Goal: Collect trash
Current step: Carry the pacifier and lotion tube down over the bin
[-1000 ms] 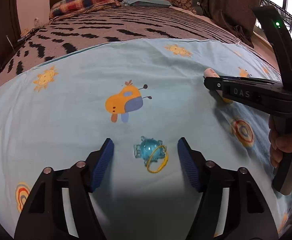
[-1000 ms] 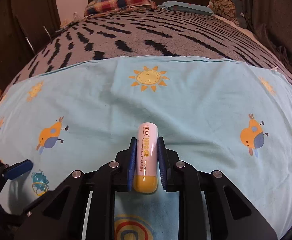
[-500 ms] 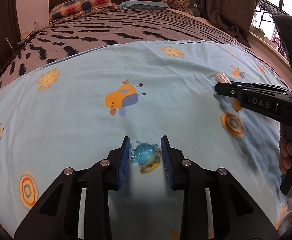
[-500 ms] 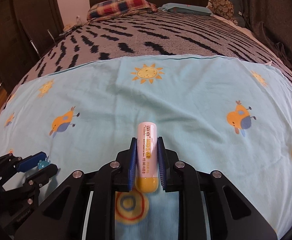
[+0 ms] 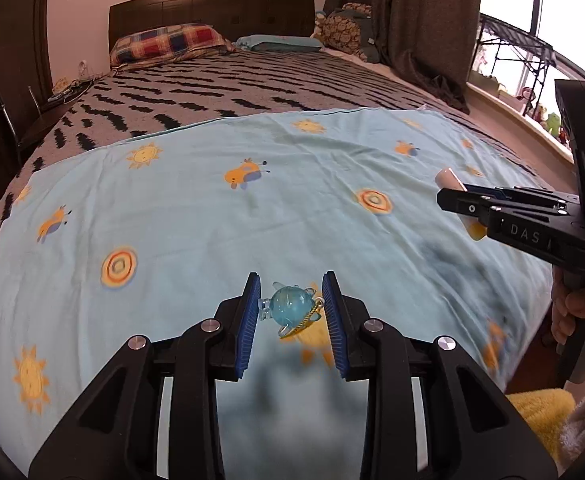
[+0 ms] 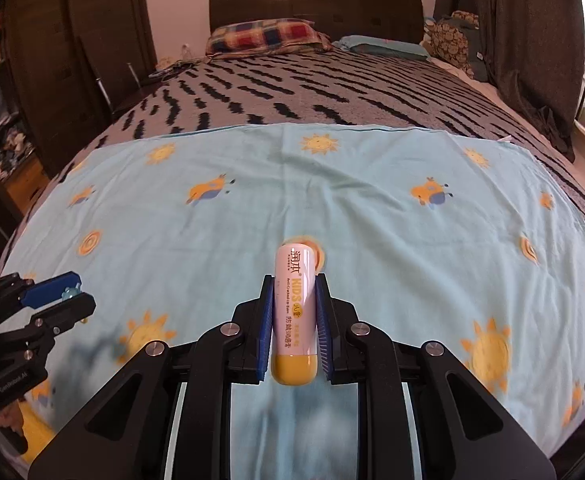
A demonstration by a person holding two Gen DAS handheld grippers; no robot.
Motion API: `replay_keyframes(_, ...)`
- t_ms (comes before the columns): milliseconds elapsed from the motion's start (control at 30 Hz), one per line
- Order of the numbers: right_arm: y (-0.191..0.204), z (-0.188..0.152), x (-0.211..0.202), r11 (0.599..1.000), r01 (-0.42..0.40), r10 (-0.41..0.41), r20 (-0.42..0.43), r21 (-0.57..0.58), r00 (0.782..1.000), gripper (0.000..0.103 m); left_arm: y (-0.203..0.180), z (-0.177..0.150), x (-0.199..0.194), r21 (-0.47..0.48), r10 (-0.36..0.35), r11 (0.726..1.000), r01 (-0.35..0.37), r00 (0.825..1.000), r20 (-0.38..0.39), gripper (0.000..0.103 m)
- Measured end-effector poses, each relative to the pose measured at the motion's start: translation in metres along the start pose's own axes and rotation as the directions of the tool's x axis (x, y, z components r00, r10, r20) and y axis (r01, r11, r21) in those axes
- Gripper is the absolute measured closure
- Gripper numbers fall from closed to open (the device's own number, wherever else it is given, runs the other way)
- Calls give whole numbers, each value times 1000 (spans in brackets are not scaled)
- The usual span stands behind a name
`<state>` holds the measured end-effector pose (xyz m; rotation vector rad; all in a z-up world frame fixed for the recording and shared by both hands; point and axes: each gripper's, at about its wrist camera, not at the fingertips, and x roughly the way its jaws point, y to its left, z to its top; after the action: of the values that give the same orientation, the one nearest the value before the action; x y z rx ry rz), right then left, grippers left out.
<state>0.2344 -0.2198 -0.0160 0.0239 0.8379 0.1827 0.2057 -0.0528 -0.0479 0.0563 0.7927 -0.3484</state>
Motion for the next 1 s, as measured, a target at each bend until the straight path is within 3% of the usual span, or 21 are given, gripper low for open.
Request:
replay_keyframes(300,25,-70,-71,997,-70,71,42,-21,997,82,-38,-60,-63,49,-43,998,40,998,50,73)
replay_keyframes(500,39,-126,-97,996,-78,80,72,-37,994,82,-51,-110,-72,44,-65,997,64,997,42,73)
replay_keyframes(1000,49,-231,-57,991,-122,127,-79,62,989,82,-58,-219,-31,0,-104,994,105,987,-121,73)
